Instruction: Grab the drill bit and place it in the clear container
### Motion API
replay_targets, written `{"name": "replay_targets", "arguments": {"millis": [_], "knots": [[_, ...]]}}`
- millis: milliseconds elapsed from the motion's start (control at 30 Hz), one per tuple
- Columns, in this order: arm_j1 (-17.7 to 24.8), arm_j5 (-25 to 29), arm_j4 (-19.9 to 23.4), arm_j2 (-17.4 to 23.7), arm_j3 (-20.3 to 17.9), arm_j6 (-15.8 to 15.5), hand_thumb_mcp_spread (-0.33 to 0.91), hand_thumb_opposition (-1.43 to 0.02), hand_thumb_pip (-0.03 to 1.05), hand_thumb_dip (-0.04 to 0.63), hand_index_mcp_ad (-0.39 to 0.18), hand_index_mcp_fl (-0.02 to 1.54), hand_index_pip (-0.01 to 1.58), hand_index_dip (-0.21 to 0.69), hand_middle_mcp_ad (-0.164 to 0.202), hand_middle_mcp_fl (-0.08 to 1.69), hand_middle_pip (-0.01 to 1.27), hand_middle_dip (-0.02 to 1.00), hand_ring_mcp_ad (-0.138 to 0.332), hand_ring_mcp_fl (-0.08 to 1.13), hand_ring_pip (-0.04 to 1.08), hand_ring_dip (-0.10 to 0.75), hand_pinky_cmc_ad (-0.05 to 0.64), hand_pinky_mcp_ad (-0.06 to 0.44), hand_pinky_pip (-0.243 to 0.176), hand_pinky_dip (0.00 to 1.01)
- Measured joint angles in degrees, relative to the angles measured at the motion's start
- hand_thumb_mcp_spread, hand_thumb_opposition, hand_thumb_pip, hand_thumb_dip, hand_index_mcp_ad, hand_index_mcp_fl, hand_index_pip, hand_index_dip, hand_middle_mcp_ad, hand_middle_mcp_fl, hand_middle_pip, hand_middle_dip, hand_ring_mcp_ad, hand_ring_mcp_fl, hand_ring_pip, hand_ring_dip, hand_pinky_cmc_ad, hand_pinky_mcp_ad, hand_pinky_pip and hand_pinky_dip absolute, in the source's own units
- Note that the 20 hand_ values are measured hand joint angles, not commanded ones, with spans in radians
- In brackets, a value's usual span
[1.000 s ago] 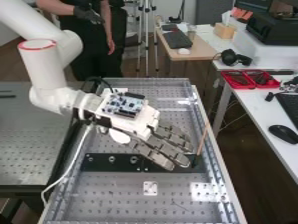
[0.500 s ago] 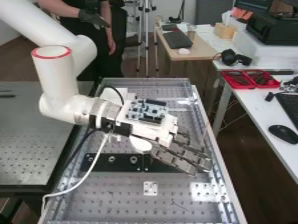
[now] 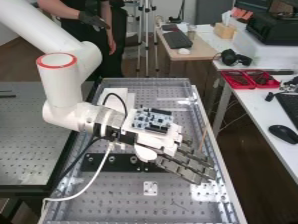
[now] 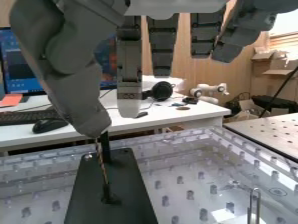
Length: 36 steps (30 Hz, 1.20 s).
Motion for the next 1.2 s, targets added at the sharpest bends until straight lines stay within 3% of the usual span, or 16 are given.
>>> {"name": "replay_targets", "arguments": {"millis": [200, 300, 600, 1200], "knots": [[0.2, -0.7, 0.7, 0.1, -0.7, -1.0, 0.4, -0.8, 0.65, 0.253, -0.04, -0.01, 1.5, 0.386, 0.082, 0.14, 0.14, 0.17, 0.211, 0.0, 0.08, -0.019, 0.255, 0.15, -0.103, 0.19], [0.4, -1.0, 0.8, 0.0, -0.7, -2.1, 0.4, -0.8, 0.58, 0.22, -0.04, -0.01, 1.53, 0.408, 0.082, 0.14, 0.14, 0.17, 0.211, 0.0, 0.08, -0.019, 0.255, 0.15, -0.101, 0.19], [0.6, -1.1, 2.7, -0.7, -1.0, -3.0, 0.49, -0.8, 0.55, 0.204, -0.066, -0.01, 1.53, 0.412, 0.063, 0.14, 0.14, 0.19, 0.209, 0.0, 0.08, -0.019, 0.253, 0.15, -0.093, 0.18], [0.2, -2.6, 3.4, -1.4, -0.3, -5.2, 0.54, -0.8, 0.51, 0.204, -0.094, 0.11, 1.51, 0.396, 0.051, 0.18, 0.14, 0.19, 0.209, 0.0, 0.09, -0.012, 0.258, 0.147, -0.093, 0.18]]}}
